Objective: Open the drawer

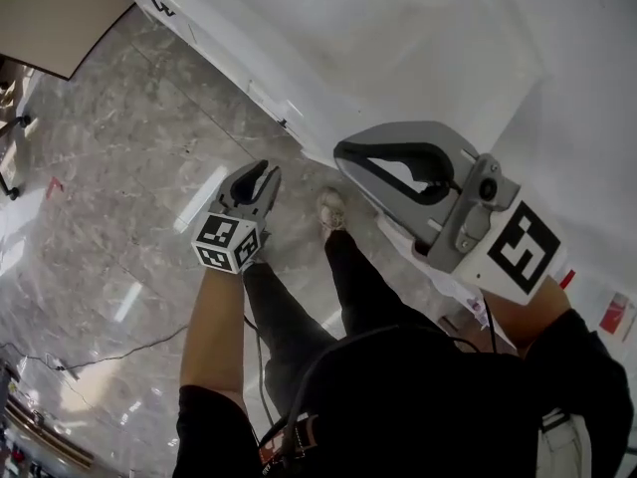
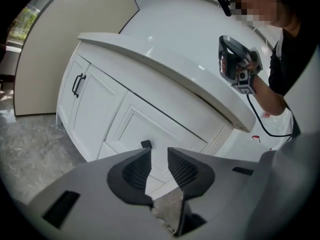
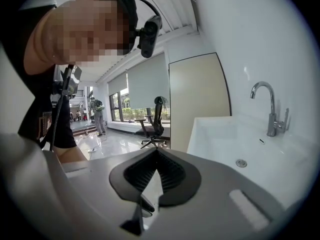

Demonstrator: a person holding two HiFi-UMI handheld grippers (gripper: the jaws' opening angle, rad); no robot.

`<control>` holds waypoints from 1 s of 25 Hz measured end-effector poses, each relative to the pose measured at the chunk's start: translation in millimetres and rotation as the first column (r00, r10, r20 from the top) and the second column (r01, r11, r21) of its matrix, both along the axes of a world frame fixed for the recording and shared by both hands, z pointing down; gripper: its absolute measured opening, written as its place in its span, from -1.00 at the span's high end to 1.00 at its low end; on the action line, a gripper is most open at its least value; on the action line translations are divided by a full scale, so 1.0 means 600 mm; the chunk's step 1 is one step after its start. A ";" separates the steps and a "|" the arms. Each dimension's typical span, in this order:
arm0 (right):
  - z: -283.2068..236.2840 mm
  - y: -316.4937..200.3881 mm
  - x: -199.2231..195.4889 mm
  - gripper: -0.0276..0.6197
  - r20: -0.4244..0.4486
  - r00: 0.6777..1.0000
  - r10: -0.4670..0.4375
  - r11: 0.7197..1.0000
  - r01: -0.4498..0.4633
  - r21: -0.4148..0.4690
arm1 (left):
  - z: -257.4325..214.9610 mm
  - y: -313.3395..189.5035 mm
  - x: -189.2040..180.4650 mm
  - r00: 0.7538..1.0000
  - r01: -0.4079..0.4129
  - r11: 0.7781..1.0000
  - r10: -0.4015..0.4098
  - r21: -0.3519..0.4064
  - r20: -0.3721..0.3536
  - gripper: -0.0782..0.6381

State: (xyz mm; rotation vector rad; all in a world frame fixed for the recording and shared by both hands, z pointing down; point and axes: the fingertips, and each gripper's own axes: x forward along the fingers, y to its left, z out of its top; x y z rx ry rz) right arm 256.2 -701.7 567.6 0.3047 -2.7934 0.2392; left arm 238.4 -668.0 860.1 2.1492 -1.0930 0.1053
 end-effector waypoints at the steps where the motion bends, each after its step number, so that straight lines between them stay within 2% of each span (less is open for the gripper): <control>1: 0.006 -0.001 0.001 0.92 0.000 1.000 -0.007 1.000 0.007 0.009 | 0.016 -0.014 0.006 1.000 -0.004 1.000 0.004 0.001 -0.008 0.51; 6: 0.027 0.004 0.017 0.92 -0.001 0.999 -0.046 0.998 0.046 0.038 | 0.060 -0.088 0.031 0.998 -0.001 1.000 0.002 0.015 -0.067 0.24; 11: 0.018 0.002 0.051 0.92 0.029 0.998 -0.051 0.998 0.050 0.026 | 0.103 -0.140 0.078 0.995 -0.059 0.998 0.056 -0.037 -0.086 0.05; 15: 0.012 -0.007 0.072 0.92 0.049 0.997 -0.051 0.998 0.050 0.031 | 0.132 -0.163 0.115 0.987 -0.093 0.992 0.080 -0.091 -0.141 0.05; 19: 0.004 -0.024 0.083 0.92 0.047 0.998 -0.041 0.999 0.040 0.031 | 0.131 -0.168 0.119 0.975 -0.099 0.990 0.076 -0.099 -0.207 0.06; 22: -0.001 -0.032 0.076 0.92 0.037 0.999 -0.038 0.999 0.037 0.030 | 0.123 -0.171 0.114 0.972 -0.126 0.988 0.105 -0.087 -0.209 0.15; 23: 0.000 -0.030 0.074 0.92 0.034 0.999 -0.039 0.999 0.038 0.030 | 0.125 -0.171 0.110 0.974 -0.124 0.988 0.103 -0.090 -0.203 0.22; 24: 0.002 -0.027 0.073 0.92 0.031 0.999 -0.044 0.999 0.043 0.031 | 0.128 -0.170 0.107 0.975 -0.119 0.988 0.098 -0.094 -0.198 0.42; 25: 0.005 -0.022 0.072 0.92 0.029 0.998 -0.050 0.998 0.049 0.035 | 0.132 -0.169 0.106 0.976 -0.115 0.989 0.095 -0.097 -0.194 0.42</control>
